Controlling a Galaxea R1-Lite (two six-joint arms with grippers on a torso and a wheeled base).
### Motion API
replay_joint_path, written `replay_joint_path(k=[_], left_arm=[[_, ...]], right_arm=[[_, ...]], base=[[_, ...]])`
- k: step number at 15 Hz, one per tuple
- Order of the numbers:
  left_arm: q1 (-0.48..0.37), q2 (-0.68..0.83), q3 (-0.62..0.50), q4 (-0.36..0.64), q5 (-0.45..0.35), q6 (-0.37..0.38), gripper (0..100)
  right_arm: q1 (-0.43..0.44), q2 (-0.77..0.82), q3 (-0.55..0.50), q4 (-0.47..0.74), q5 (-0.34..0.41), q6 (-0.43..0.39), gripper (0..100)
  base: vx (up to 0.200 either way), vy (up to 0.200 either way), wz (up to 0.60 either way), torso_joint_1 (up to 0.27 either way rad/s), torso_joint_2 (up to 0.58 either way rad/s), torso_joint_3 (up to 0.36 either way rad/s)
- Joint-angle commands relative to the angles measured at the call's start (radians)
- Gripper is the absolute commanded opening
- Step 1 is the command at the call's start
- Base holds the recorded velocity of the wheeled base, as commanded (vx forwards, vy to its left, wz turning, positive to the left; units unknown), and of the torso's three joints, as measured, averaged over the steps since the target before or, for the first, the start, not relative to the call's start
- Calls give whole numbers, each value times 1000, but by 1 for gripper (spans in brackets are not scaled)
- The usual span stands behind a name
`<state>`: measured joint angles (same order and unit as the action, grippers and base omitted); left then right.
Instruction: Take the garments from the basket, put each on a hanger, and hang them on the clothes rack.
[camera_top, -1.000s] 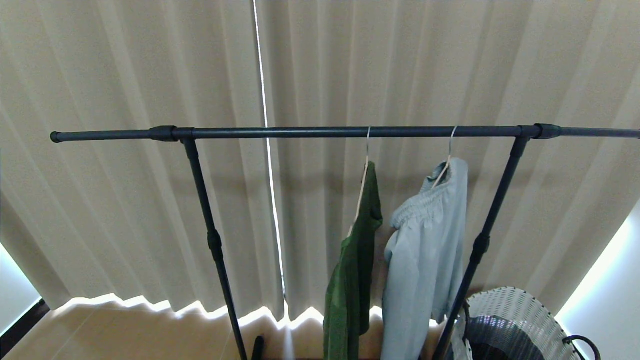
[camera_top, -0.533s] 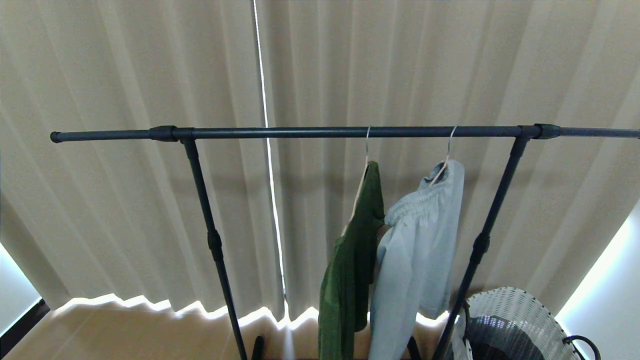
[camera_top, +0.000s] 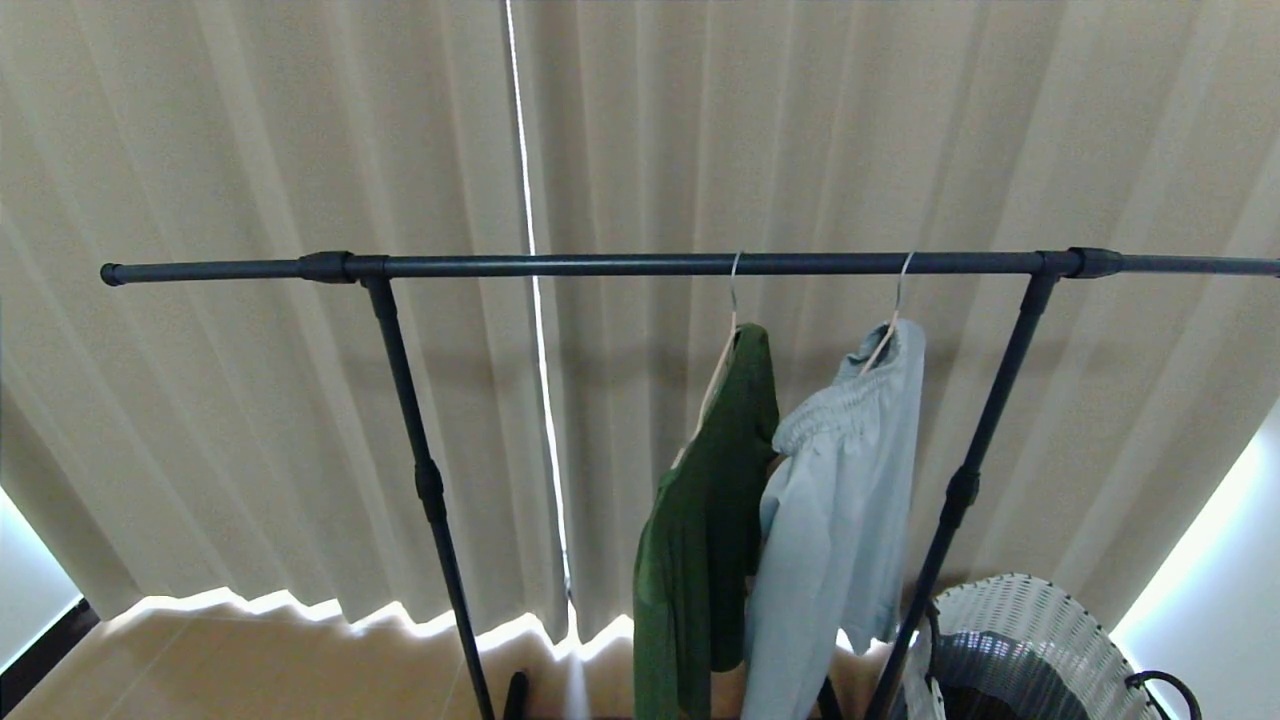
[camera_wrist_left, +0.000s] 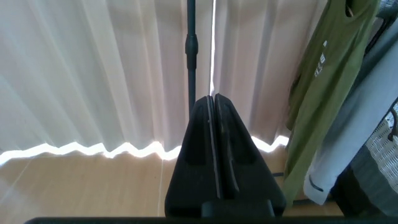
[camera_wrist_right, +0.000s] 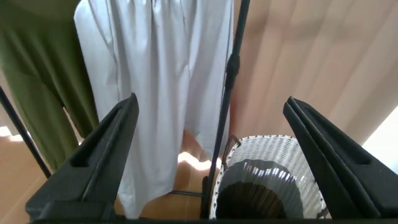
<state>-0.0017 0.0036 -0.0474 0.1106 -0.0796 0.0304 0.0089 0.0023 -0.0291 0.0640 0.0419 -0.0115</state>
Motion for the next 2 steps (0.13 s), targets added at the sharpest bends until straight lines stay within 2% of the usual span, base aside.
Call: replay_joint_path(k=[1, 2], left_arm=[[0, -1, 0, 0, 0, 0, 0], [0, -1, 0, 0, 0, 0, 0]], right_arm=[[0, 2, 0, -1, 1, -1, 100], [0, 2, 0, -1, 0, -1, 100]], base=[[0, 0, 0, 0, 0, 0], [0, 0, 0, 0, 0, 0]])
